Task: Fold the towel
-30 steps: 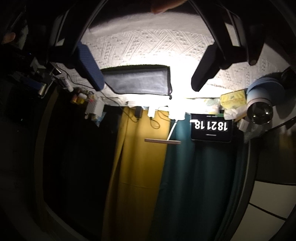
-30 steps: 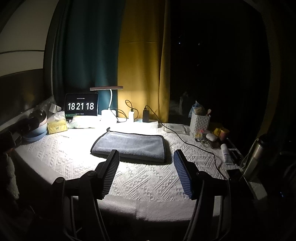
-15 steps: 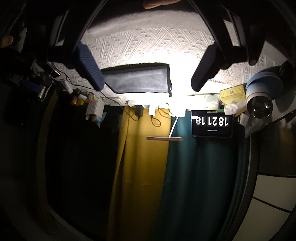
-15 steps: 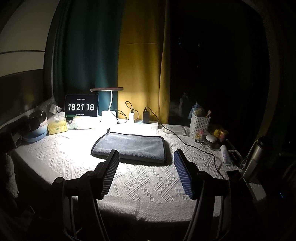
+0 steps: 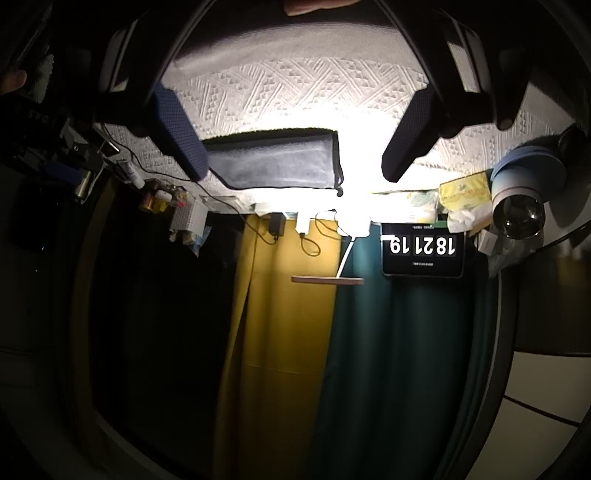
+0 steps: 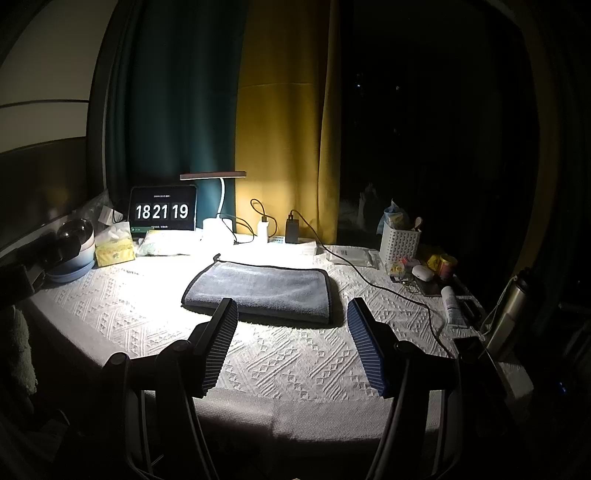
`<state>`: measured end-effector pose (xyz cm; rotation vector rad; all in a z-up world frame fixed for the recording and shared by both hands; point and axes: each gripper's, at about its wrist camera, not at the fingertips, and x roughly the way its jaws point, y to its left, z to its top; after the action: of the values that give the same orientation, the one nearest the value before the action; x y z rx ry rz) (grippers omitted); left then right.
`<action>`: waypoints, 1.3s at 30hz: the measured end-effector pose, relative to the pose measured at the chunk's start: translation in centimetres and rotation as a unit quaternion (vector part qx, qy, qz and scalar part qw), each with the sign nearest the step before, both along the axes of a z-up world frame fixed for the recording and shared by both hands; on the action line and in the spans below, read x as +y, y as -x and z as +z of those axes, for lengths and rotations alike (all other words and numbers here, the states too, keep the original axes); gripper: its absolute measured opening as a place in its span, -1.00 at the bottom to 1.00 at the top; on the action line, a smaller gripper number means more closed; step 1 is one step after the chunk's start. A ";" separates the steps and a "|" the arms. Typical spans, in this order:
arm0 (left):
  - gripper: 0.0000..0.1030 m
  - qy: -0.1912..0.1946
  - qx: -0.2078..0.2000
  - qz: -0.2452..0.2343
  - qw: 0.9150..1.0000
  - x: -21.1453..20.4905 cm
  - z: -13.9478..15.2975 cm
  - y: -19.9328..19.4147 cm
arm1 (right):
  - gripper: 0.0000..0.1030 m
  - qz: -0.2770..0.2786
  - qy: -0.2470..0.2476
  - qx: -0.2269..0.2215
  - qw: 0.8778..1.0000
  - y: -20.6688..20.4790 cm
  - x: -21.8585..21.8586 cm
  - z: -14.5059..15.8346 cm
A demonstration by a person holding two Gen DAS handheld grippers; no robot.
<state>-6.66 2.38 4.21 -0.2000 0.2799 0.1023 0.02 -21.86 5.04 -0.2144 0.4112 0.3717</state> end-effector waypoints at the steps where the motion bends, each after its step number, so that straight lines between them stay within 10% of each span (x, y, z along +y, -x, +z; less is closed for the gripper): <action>1: 0.86 0.000 0.000 0.000 1.000 0.0 0.0 0.0 | 0.26 0.000 0.000 0.000 1.000 0.0 0.0 0.0; 39: 0.86 0.006 0.007 -0.008 1.000 -0.2 -0.3 -0.2 | 0.26 -0.001 -0.002 0.011 1.000 0.1 0.3 -1.1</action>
<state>-6.45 2.22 3.95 -0.2092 0.2959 0.0858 -0.05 -21.52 3.94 -0.2059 0.4328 0.3722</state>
